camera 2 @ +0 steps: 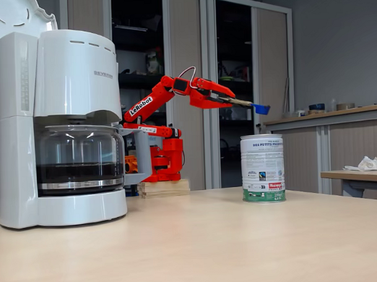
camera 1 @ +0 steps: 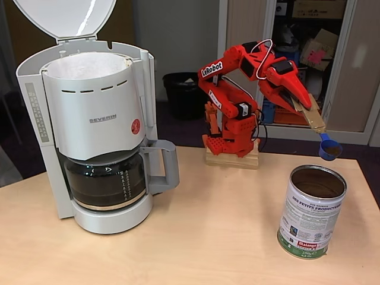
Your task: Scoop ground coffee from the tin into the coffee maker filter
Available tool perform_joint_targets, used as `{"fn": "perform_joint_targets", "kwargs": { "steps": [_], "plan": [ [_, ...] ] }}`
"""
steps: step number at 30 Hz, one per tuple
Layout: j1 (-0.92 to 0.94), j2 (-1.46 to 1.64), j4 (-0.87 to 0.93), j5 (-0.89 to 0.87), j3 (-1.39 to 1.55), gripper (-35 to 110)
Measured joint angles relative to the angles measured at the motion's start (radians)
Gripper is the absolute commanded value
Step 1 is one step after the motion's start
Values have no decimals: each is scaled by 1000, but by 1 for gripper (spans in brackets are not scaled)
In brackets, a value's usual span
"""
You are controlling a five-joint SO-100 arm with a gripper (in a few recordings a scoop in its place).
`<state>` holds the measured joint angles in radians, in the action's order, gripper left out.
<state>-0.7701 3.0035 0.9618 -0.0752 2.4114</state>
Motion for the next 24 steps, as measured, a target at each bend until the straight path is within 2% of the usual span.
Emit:
{"fn": "perform_joint_targets", "kwargs": {
  "steps": [8,15,24],
  "plan": [
    [21,-29,-46,29,-55,0],
    [114,-256,-67,28,-333,0],
    [245,-479,-6,17,-655,0]
  ]
}}
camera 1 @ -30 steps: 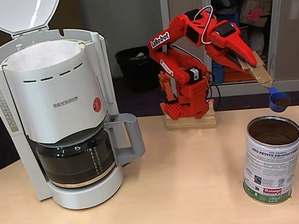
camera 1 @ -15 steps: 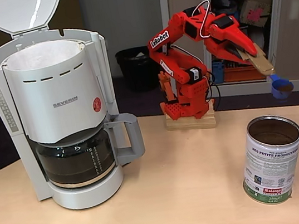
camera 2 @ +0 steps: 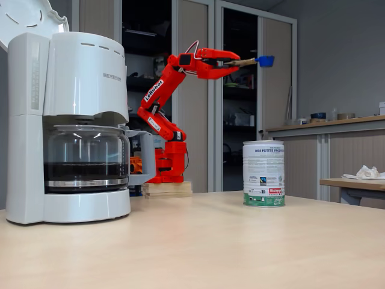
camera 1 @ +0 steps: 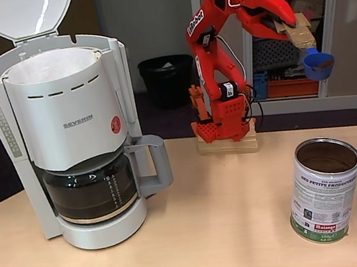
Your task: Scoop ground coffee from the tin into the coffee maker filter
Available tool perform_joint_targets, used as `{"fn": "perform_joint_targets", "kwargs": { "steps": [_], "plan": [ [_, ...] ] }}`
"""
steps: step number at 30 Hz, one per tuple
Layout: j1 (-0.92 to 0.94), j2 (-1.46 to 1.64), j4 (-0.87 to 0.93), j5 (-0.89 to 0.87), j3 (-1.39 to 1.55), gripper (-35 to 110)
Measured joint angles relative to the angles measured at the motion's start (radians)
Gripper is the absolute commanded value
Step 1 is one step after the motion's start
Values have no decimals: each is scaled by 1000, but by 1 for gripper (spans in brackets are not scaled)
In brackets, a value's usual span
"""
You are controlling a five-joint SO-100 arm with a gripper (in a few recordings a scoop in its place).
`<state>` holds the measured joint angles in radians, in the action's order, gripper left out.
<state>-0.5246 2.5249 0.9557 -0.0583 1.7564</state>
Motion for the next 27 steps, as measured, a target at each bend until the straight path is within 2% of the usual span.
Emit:
{"fn": "perform_joint_targets", "kwargs": {
  "steps": [8,13,21,27],
  "plan": [
    [166,18,0,52,-67,0],
    [267,32,66,60,-150,0],
    [351,117,121,40,-152,0],
    [357,199,86,-17,-43,0]
  ]
}}
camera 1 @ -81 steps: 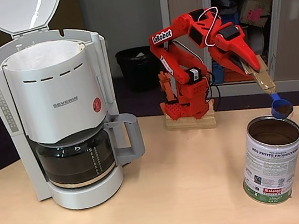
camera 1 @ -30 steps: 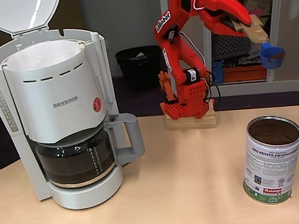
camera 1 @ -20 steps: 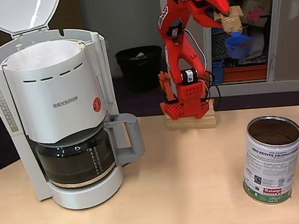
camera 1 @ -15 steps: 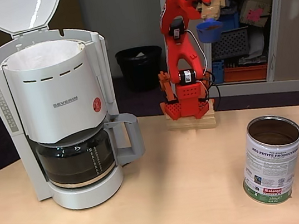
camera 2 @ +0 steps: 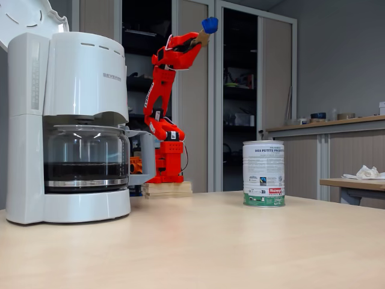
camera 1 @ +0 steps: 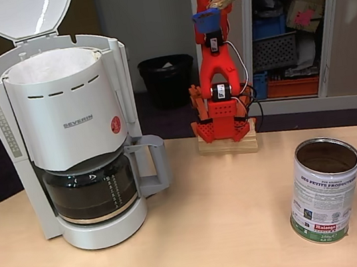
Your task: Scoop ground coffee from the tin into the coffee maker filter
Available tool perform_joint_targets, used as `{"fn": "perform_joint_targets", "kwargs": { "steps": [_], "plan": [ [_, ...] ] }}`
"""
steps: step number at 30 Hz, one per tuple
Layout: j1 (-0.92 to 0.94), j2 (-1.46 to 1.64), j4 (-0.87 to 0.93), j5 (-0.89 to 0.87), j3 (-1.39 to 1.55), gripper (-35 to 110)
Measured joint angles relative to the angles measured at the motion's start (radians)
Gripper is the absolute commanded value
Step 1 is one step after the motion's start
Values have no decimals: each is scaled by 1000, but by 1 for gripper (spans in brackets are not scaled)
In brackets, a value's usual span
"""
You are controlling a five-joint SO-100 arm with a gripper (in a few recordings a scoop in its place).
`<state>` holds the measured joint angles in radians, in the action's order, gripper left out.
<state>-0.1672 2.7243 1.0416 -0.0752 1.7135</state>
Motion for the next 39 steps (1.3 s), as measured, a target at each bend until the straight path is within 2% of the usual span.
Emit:
{"fn": "perform_joint_targets", "kwargs": {
  "steps": [6,15,27,39],
  "plan": [
    [34,100,-34,-63,112,0],
    [166,83,35,-109,55,0],
    [437,-249,-55,54,-92,0],
    [538,-541,38,100,-433,0]
  ]
}}
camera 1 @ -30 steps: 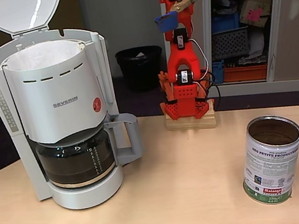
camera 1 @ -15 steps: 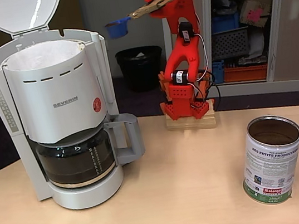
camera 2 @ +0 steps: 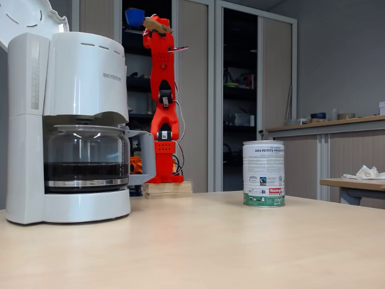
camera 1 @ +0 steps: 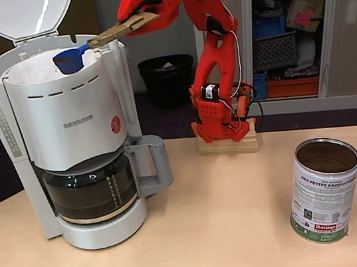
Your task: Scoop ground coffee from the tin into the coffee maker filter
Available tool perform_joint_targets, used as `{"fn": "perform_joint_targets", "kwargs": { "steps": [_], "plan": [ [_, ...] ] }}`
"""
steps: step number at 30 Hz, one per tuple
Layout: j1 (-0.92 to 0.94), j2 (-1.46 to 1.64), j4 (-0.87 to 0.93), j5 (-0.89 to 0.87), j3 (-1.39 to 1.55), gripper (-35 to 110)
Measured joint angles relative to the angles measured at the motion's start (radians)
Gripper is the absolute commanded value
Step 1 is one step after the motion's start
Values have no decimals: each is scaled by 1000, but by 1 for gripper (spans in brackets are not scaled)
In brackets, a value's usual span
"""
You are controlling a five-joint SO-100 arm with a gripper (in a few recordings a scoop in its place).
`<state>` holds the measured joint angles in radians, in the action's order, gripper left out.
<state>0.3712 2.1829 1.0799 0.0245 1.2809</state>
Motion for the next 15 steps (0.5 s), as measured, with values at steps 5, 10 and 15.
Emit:
{"fn": "perform_joint_targets", "kwargs": {
  "steps": [5,10,15],
  "plan": [
    [0,-34,31,0,-104,0],
    [-28,-21,49,-11,-141,0],
    [-20,-2,49,-15,-140,0]
  ]
}}
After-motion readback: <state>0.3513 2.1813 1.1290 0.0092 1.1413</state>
